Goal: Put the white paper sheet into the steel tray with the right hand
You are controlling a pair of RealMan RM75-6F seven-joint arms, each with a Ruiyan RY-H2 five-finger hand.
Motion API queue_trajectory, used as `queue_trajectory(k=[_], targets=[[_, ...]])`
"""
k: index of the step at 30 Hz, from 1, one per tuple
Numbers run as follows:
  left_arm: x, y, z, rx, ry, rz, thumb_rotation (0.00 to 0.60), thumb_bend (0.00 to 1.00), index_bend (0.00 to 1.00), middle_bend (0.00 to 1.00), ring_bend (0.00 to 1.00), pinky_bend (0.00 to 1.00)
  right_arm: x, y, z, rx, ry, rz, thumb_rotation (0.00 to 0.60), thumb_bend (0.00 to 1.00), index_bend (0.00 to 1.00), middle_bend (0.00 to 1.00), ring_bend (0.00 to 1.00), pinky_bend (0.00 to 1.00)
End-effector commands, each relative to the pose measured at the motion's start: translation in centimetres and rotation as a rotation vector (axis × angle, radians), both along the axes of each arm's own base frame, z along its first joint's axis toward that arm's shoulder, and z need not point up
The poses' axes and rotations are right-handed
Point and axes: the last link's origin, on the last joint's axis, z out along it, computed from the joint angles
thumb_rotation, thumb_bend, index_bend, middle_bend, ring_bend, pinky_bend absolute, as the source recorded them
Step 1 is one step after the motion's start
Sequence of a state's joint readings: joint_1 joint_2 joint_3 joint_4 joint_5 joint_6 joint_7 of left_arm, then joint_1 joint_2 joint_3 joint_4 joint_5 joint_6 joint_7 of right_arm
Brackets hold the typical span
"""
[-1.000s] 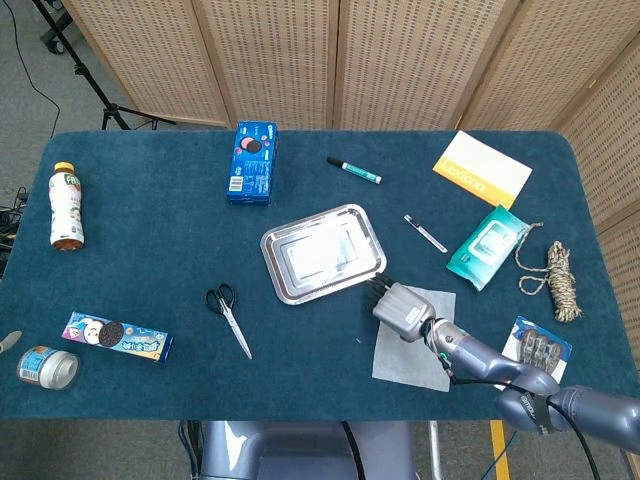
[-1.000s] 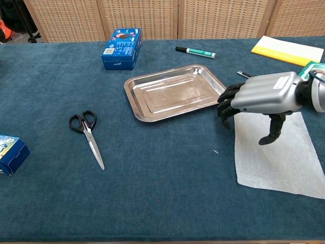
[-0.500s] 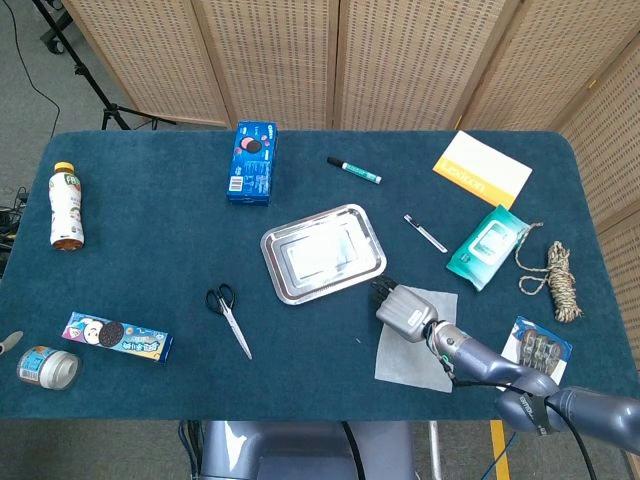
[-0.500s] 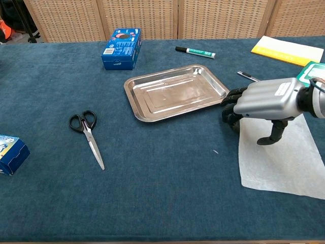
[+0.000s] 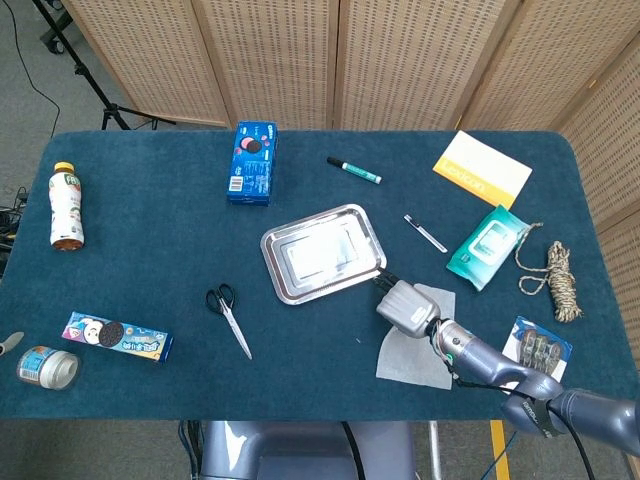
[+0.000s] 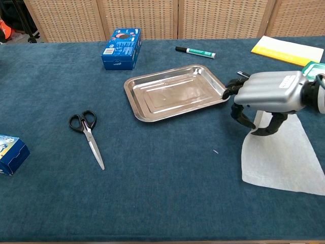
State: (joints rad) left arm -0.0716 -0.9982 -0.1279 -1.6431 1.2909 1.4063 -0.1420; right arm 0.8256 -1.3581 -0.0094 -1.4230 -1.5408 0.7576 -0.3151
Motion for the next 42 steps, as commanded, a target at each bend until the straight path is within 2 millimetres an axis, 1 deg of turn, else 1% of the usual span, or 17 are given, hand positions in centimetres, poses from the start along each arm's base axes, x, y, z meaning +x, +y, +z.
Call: queue_trajectory(k=[1,5,9,14,18,21,26,35,38,42], targets=[[0.0,0.0,0.0,-0.001,-0.001,0.0,0.6,0.0,0.0,0.0,0.0,0.0,0.2,-0.3,0.8,-0.017,-0.035,0.009,0.6,0.41,0.63,0.51,0.14,0.0],[0.0,-0.1,0.0,-0.001,-0.002,0.0,0.6,0.0,0.0,0.0,0.0,0.0,0.9,-0.5,1.5,-0.03,-0.074,0.008,0.6,0.42,0.63,0.51,0.14,0.0],[0.1,-0.1,0.0,-0.003,-0.005,-0.002,0.6,0.0,0.0,0.0,0.0,0.0,2.1,-0.8,1.8,-0.042,-0.131,0.003,0.6,0.46,0.64,0.52,0.16,0.0],[0.1,-0.2,0.1,-0.005,-0.012,-0.006,0.6,0.0,0.0,0.0,0.0,0.0,4.9,-1.7,1.7,-0.072,-0.246,-0.036,0.6,0.47,0.64,0.52,0.17,0.0],[0.0,-0.3,0.3,-0.006,-0.019,-0.008,0.6,0.0,0.0,0.0,0.0,0.0,7.5,-3.1,1.0,-0.112,-0.337,-0.102,0.6,0.47,0.64,0.52,0.17,0.0],[-0.1,-0.3,0.4,-0.009,-0.025,-0.009,0.6,0.0,0.0,0.0,0.0,0.0,9.1,-4.2,0.4,-0.16,-0.359,-0.121,0.6,0.5,0.64,0.52,0.17,0.0],[-0.1,-0.1,0.6,-0.021,-0.032,-0.012,0.6,0.0,0.0,0.0,0.0,0.0,11.1,-5.8,-0.4,-0.212,-0.426,-0.214,0.6,0.51,0.64,0.52,0.17,0.0],[-0.5,0.3,0.9,-0.029,-0.058,0.001,0.6,0.0,0.0,0.0,0.0,0.0,13.1,-8.5,-2.8,-0.304,-0.465,-0.393,0.6,0.52,0.64,0.52,0.17,0.0],[-0.6,0.5,1.1,-0.03,-0.065,0.003,0.6,0.0,0.0,0.0,0.0,0.0,13.2,-9.2,-3.4,-0.338,-0.435,-0.39,0.6,0.52,0.64,0.52,0.17,0.0],[-0.9,0.7,1.1,-0.039,-0.067,0.015,0.6,0.0,0.0,0.0,0.0,0.0,13.1,-10.3,-3.9,-0.396,-0.466,-0.435,0.6,0.53,0.64,0.52,0.17,0.0]])
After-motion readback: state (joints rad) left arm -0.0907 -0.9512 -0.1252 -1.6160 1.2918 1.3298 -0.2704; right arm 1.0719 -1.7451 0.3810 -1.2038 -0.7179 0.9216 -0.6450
